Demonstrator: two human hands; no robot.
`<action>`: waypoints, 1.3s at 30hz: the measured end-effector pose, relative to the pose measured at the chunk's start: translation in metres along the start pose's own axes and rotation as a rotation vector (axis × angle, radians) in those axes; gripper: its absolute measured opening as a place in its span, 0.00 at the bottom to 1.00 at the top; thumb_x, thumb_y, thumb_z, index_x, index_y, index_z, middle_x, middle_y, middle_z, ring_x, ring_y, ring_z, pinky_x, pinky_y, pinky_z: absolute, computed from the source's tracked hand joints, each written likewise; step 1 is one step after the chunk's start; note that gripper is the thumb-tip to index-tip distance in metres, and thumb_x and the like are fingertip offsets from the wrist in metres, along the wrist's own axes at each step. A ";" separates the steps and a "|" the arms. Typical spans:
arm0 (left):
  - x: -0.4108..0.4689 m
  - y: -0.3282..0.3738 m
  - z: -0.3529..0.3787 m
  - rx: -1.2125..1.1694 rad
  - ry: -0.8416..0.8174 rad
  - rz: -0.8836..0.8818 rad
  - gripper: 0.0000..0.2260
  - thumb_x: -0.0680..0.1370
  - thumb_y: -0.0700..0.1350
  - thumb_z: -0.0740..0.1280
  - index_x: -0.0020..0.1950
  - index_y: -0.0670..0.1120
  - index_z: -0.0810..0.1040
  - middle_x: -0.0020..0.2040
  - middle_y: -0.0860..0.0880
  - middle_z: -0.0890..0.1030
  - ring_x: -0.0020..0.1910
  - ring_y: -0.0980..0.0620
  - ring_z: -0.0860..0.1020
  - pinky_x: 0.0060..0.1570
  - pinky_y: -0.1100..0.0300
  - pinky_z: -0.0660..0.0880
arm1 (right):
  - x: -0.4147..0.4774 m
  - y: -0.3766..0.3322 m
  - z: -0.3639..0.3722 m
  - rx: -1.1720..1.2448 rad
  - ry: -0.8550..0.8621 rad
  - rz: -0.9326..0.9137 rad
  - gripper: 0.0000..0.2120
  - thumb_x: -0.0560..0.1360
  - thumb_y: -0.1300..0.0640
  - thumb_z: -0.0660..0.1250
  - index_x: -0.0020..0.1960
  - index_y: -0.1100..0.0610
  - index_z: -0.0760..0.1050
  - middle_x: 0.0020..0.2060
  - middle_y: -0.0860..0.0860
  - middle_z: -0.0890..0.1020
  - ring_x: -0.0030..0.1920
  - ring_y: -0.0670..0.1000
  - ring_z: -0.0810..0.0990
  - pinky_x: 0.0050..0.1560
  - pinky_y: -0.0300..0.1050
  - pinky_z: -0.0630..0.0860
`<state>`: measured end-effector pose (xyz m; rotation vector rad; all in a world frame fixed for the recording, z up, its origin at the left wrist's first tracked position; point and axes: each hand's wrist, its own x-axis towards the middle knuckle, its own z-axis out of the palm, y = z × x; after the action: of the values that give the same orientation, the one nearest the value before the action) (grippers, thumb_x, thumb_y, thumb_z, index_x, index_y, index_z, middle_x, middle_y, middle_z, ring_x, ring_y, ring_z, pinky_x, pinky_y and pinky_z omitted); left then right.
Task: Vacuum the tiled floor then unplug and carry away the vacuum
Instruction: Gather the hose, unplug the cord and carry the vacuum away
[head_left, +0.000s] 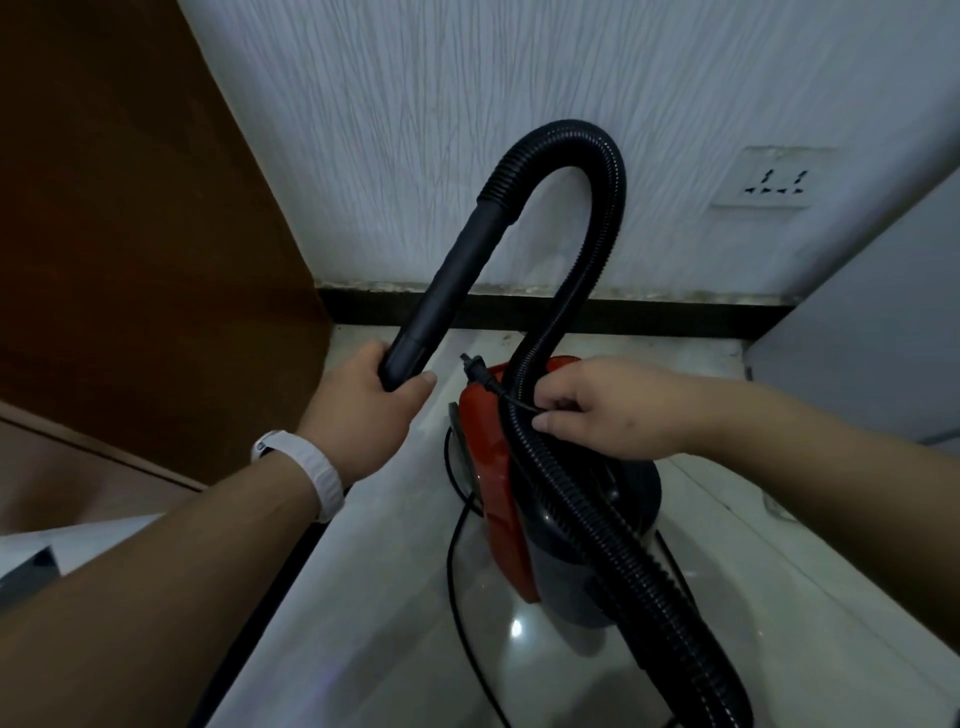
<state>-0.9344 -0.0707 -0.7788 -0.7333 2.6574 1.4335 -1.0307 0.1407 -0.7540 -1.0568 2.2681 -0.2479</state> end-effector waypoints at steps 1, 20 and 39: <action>0.000 0.000 0.001 -0.012 -0.007 -0.004 0.08 0.78 0.51 0.67 0.53 0.52 0.71 0.43 0.47 0.77 0.39 0.48 0.77 0.34 0.58 0.72 | -0.002 0.000 0.001 0.048 0.009 0.034 0.12 0.82 0.47 0.61 0.40 0.46 0.73 0.37 0.44 0.77 0.38 0.42 0.76 0.40 0.40 0.70; -0.004 0.002 0.020 0.029 -0.025 -0.030 0.11 0.78 0.52 0.67 0.57 0.53 0.70 0.43 0.46 0.77 0.38 0.47 0.78 0.35 0.57 0.74 | 0.000 -0.001 0.045 0.621 0.148 0.503 0.43 0.60 0.23 0.67 0.61 0.55 0.72 0.48 0.47 0.82 0.46 0.47 0.83 0.43 0.43 0.80; -0.012 -0.005 0.063 -0.183 -0.244 0.003 0.05 0.76 0.53 0.68 0.52 0.58 0.76 0.41 0.52 0.82 0.38 0.54 0.81 0.40 0.57 0.78 | -0.004 -0.014 0.052 1.311 0.160 0.562 0.12 0.73 0.50 0.70 0.45 0.59 0.84 0.43 0.55 0.89 0.45 0.56 0.88 0.44 0.44 0.83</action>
<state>-0.9336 -0.0184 -0.8164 -0.5247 2.3704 1.6643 -0.9886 0.1387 -0.7877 0.2788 1.7820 -1.3353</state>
